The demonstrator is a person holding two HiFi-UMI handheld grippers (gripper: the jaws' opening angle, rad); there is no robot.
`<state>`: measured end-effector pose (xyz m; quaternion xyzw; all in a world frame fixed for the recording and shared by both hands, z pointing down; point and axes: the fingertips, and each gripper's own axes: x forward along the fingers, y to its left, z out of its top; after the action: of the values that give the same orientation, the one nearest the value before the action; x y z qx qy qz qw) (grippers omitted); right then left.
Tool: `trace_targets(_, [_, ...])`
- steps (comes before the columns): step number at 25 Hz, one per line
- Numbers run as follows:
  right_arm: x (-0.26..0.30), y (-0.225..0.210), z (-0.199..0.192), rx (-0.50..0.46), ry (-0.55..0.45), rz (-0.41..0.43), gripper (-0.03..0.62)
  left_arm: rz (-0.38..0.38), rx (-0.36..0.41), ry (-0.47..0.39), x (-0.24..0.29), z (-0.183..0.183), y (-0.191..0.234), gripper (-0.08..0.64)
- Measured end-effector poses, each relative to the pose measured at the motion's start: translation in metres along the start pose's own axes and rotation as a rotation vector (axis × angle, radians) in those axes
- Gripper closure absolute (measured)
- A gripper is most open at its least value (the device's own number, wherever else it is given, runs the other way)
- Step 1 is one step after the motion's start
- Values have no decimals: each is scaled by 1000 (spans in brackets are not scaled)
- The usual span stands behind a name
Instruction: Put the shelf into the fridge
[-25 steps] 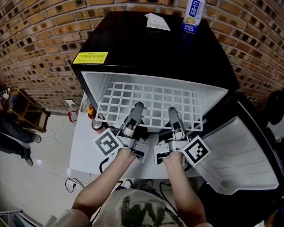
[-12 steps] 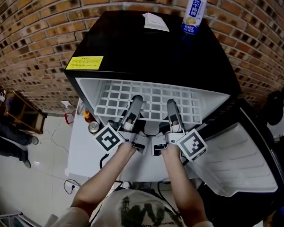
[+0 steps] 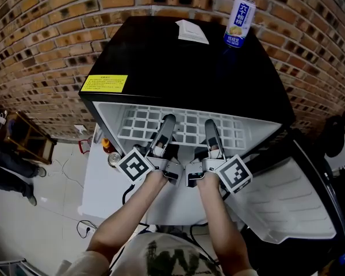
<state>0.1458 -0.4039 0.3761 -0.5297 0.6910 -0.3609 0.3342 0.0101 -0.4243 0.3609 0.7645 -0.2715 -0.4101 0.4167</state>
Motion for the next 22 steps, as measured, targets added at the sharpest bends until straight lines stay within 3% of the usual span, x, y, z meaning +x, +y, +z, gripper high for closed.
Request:
trace_targets(2, [-1,-7,-2,41,1,-44,479,3,-5,0,1,0,1,426])
trace_targets(6, [1,1,-3,53,-2,11,465,-11,-2,0,2,0,0,420])
trace_targets(9, [-4,-3,-4,52,4,-26,458,-8,5,2,0,-1,-1,410])
trace_targets(16, [-24,21,-2,-23,-16,123,462,-5,32,30,-26,-17,-8,393])
trace_targets(20, [-51,33,-13,-50,-10,129,490,0,97,54,-50,-21,-21,393])
trace_targets(22, [-67,40,-19,-107,4,117,504,26,188,81,-63,-20,-32,394])
